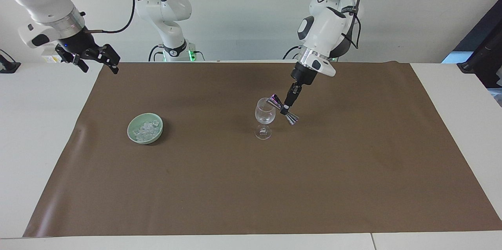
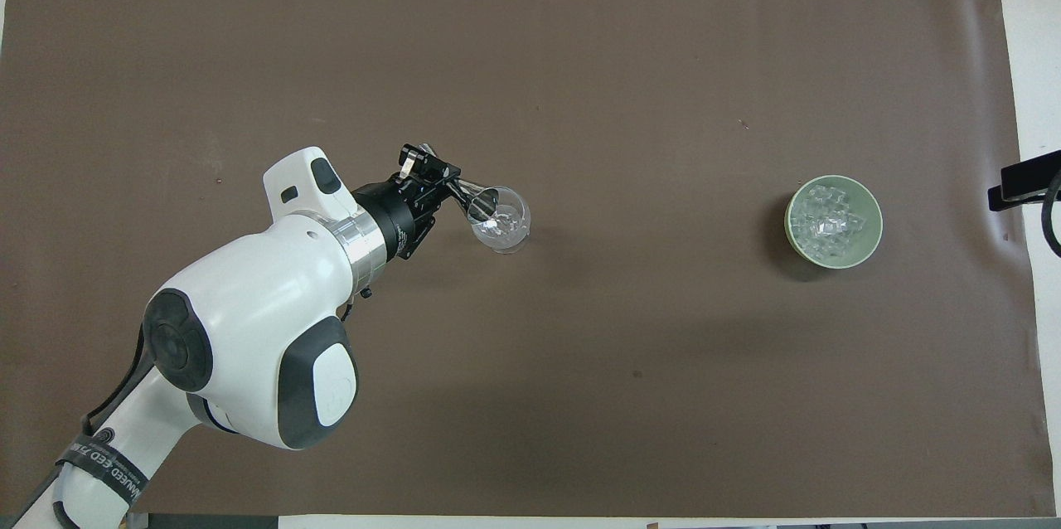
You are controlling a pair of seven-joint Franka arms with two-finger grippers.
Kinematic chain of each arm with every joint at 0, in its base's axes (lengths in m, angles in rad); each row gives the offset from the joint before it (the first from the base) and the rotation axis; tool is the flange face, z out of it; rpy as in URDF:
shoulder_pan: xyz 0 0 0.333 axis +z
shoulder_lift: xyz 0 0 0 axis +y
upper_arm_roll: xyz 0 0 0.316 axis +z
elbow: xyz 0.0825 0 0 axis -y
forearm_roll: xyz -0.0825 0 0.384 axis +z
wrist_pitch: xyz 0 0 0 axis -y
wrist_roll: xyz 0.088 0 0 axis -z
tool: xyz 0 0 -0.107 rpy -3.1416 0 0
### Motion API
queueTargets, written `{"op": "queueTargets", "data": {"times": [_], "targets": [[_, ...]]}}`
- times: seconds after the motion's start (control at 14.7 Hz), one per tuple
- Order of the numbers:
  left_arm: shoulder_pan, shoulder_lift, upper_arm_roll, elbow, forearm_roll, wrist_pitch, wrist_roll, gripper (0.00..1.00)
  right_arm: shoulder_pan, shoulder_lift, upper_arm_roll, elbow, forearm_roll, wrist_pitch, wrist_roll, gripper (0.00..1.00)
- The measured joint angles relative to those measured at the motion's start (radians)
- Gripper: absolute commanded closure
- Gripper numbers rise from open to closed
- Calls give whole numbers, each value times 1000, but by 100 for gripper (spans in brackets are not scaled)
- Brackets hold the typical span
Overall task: Pour wine and add ice with both arms
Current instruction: 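Tilt the silver bottle over the glass to pour with the left gripper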
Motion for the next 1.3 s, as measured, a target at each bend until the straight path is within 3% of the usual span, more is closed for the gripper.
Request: {"op": "queueTargets", "data": {"times": [1.3], "targets": [[4, -1, 5, 46, 447, -8, 0, 100, 0, 0, 0, 0, 0, 0, 0, 0]]}}
